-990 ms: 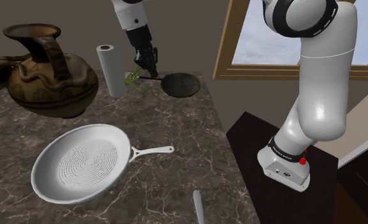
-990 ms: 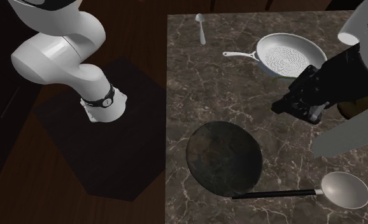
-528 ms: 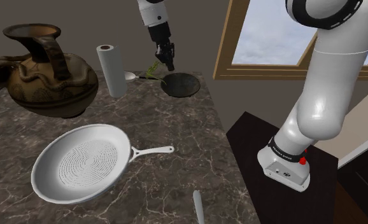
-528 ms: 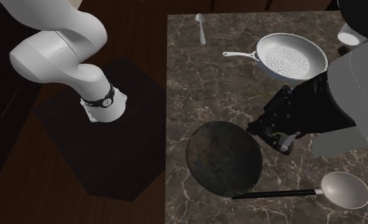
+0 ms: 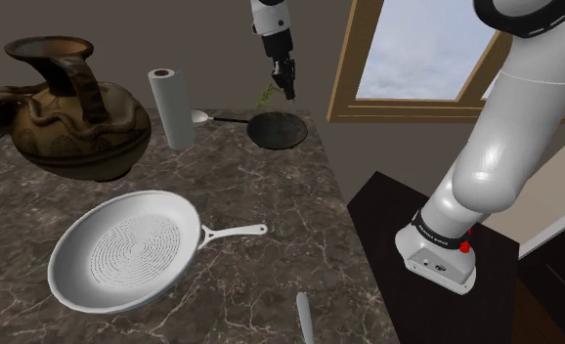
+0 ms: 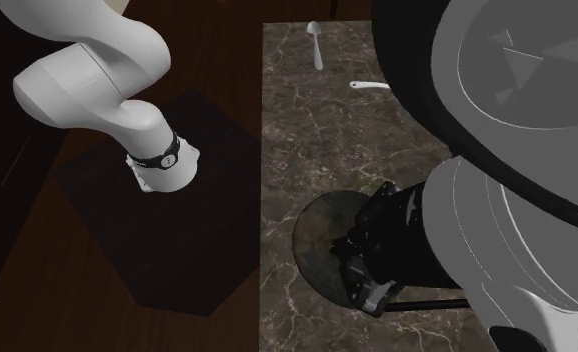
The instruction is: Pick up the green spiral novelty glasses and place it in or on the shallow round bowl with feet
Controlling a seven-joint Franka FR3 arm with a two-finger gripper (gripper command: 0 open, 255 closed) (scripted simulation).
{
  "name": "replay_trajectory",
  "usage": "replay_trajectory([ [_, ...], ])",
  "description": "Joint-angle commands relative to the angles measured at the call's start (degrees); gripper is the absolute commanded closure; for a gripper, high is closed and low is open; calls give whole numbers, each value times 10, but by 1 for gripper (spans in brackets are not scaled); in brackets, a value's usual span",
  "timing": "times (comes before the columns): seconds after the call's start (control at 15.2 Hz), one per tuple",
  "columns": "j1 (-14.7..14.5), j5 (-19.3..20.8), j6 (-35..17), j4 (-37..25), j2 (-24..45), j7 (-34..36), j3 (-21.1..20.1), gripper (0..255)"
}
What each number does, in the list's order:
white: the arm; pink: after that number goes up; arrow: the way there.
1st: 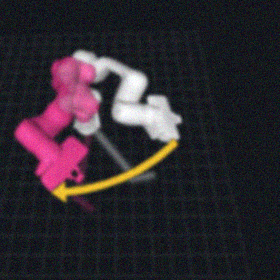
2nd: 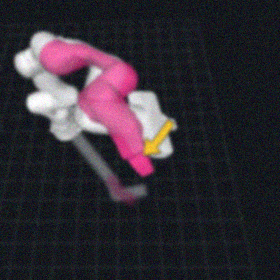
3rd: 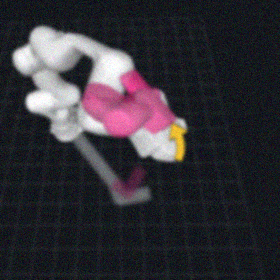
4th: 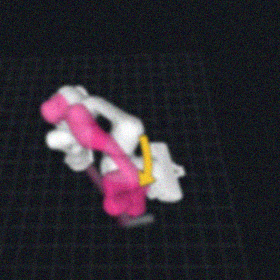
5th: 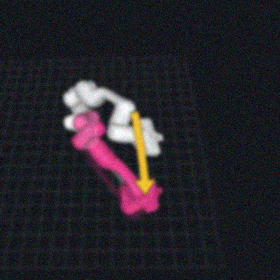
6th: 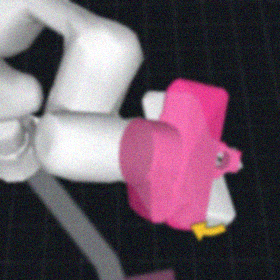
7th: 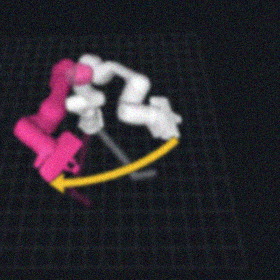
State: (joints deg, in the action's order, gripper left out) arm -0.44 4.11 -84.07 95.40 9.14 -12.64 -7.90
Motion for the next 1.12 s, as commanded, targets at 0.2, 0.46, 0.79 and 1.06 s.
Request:
replay_trajectory([
  [0.2, 5, 2, -36, 41, -5, -7, 4, 255],
  [0.46, 5, 2, -65, 65, 0, -5, 4, 255],
  [0.79, 5, 4, -101, 93, 8, -2, 4, 255],
  [1.06, 5, 4, -101, 93, 8, -2, 4, 255],
])
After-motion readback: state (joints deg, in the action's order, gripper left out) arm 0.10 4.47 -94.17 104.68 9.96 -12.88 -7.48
